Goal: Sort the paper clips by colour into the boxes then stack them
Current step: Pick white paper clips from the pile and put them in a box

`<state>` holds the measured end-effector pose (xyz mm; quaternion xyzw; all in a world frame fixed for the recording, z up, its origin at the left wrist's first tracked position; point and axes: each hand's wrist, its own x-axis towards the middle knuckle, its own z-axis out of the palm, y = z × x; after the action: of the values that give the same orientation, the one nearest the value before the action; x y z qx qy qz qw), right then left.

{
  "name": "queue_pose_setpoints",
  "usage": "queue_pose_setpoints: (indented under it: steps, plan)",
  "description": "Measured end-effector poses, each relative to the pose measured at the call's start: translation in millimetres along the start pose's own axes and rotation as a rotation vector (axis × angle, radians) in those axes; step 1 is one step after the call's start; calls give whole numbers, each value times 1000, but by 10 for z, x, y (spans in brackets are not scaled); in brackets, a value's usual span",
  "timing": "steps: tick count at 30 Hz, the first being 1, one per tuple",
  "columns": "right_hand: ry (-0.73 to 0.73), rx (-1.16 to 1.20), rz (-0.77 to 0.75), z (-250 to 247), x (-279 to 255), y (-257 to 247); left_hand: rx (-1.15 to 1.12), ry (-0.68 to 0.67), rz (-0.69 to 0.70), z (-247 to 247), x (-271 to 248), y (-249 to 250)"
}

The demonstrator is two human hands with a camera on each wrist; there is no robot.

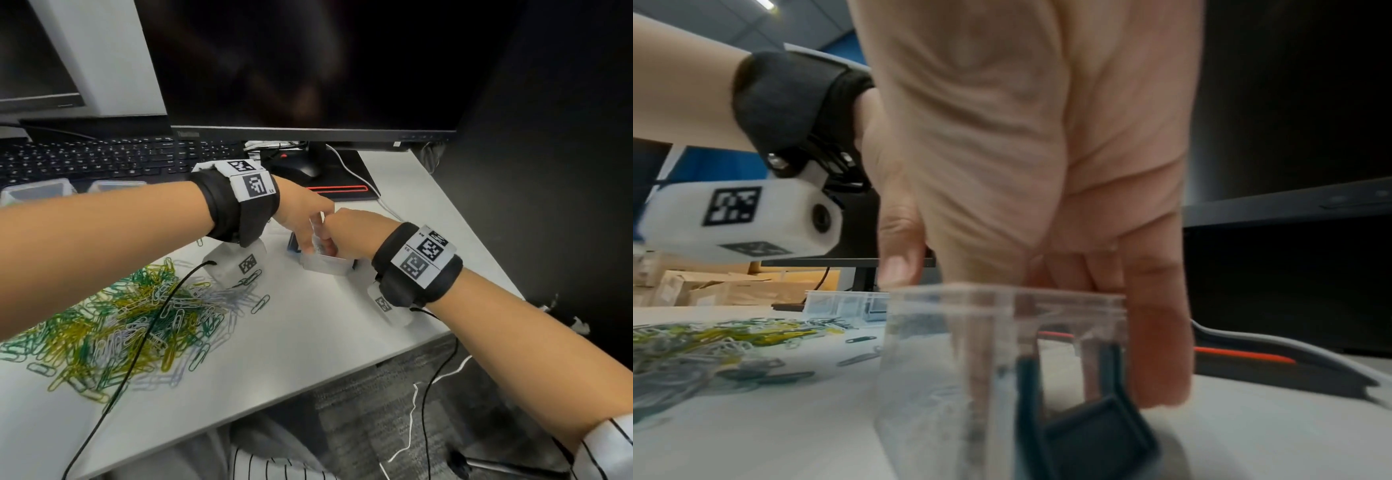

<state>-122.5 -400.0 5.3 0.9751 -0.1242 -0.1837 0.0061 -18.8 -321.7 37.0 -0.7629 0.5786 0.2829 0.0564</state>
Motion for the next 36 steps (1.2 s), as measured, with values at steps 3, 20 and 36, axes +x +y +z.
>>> queue_pose_setpoints:
  steps: [3, 20, 36]
  plan:
    - [-72, 58, -73, -38, 6, 58, -73, 5, -15, 31, -25, -33]
    - [150, 475, -113, -251, -251, 265, -228, 164, 16, 192, -325, -194]
    - [325, 534, -341, -394, 163, -1168, -194, 160, -296, 610, -1493, -835]
